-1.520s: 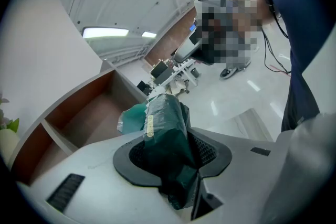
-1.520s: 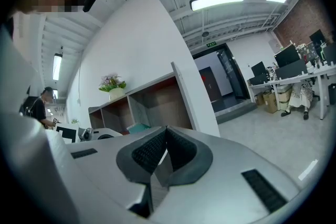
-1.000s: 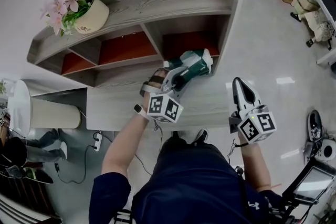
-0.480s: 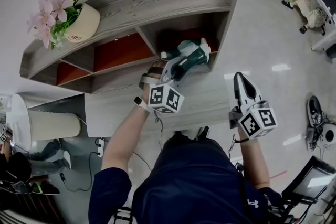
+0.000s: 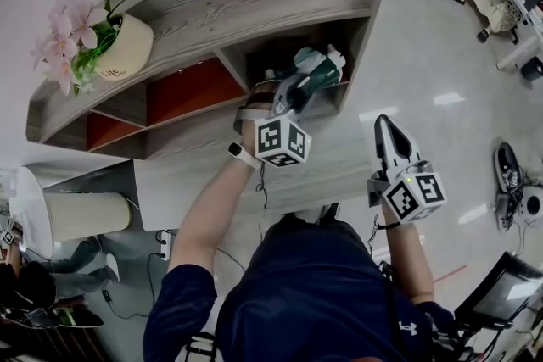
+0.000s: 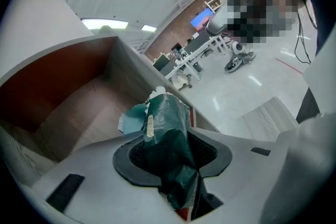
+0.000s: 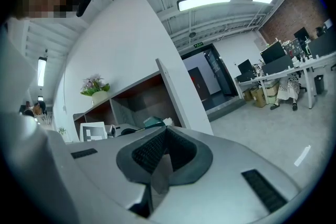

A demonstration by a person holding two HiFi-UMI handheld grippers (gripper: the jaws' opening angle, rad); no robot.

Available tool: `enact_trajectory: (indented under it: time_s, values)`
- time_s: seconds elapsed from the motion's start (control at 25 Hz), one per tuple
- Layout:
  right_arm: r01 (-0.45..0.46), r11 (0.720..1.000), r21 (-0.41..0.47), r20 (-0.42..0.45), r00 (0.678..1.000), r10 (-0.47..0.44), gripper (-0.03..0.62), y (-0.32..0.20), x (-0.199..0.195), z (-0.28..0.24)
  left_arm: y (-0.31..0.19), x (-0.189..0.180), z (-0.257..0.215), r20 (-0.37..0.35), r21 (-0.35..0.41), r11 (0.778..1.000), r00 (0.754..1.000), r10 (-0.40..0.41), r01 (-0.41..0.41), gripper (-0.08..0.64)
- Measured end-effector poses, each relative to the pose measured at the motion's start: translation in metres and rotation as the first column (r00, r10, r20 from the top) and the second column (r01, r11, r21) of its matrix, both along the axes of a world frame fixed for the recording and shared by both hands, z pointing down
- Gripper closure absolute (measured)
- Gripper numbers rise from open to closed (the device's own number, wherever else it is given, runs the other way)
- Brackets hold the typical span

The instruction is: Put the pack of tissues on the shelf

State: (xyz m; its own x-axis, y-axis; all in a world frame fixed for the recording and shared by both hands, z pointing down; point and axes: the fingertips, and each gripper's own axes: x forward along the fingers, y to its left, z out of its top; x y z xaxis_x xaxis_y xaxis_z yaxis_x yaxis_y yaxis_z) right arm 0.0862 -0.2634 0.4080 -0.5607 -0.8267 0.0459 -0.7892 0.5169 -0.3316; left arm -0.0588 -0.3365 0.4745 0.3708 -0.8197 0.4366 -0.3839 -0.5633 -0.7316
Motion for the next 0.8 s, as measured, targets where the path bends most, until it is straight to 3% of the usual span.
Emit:
enact_trajectory:
  time_s: [0.8]
  values:
    - [-0.084,0.996,-0.031,0.017,0.996,0.084,0.589,-0.001,0.027,0.005,-0.052,0.008,0.025,0.053,-0.047,0.998,0.998,-0.026,0.029,0.402]
